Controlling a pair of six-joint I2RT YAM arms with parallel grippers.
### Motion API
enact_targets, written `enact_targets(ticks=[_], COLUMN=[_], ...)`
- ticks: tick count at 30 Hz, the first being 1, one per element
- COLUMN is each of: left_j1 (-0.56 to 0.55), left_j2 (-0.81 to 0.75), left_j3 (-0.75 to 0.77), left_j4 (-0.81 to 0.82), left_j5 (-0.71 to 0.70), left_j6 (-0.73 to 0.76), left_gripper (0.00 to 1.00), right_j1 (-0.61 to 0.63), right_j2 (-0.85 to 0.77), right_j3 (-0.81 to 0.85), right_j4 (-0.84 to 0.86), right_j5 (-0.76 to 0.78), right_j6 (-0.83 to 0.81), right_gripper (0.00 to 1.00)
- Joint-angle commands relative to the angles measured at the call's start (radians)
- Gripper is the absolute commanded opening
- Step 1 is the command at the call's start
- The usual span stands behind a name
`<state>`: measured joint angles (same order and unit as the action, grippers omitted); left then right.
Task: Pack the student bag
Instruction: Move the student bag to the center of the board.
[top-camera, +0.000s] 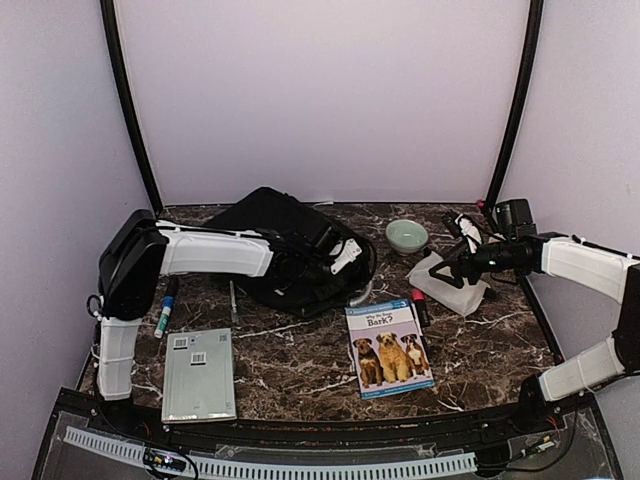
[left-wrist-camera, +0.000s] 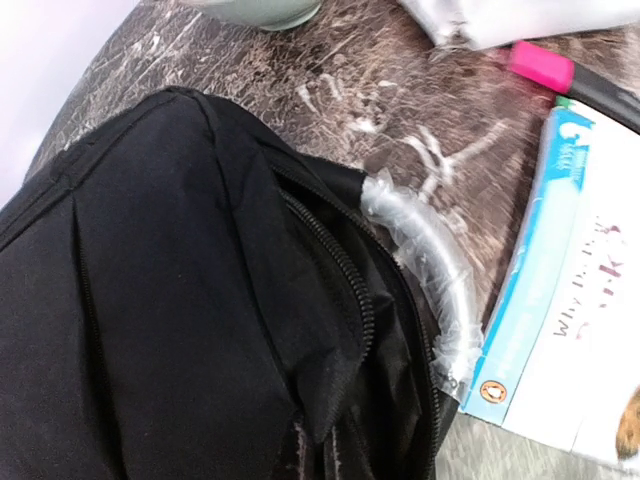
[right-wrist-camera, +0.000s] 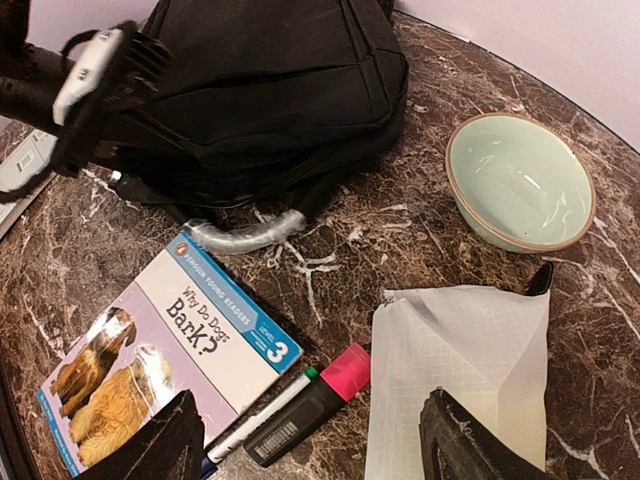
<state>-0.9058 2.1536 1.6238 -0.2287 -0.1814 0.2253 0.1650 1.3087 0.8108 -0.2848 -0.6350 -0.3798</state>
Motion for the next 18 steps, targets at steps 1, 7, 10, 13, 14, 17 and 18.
enact_targets(ticks=[1,7,10,13,14,17,18], left_j1=[0.011,0.012,0.012,0.01,0.01,-0.006,-0.014], left_j2=[-0.218,-0.434,-0.472,-0.47,-0.468,-0.474,-0.477], left_j3=[-0.209,-0.5,-0.571,-0.572,-0.568,-0.567,-0.566], left_j4=[0.137,0.277,0.304,0.286,0.282,0.303,0.314], left_j5=[0.138,0.229,0.307,0.399,0.433,0.525,0.54], left_j6=[0.095,0.232,0.301,0.338,0.347,0.389,0.401], left_gripper=[0.0,0.0,0.0,0.0,0.0,0.0,0.0], right_j1=[0.005,0.005,0.006,0.005,0.005,0.006,0.005], right_j2=[-0.002,-0.001,0.007,0.01,0.009,0.004,0.002], right_j3=[0.006,0.005,0.008,0.008,0.008,0.005,0.004], right_j4=[0.026,0.027,0.026,0.026,0.026,0.027,0.027], right_j5=[-0.02,-0.023,-0.03,-0.038,-0.039,-0.039,-0.043], right_j6=[0.01,0.011,0.012,0.013,0.012,0.012,0.014], right_gripper=[0.74,0.74,0.74,0.74,0.73,0.73,0.73])
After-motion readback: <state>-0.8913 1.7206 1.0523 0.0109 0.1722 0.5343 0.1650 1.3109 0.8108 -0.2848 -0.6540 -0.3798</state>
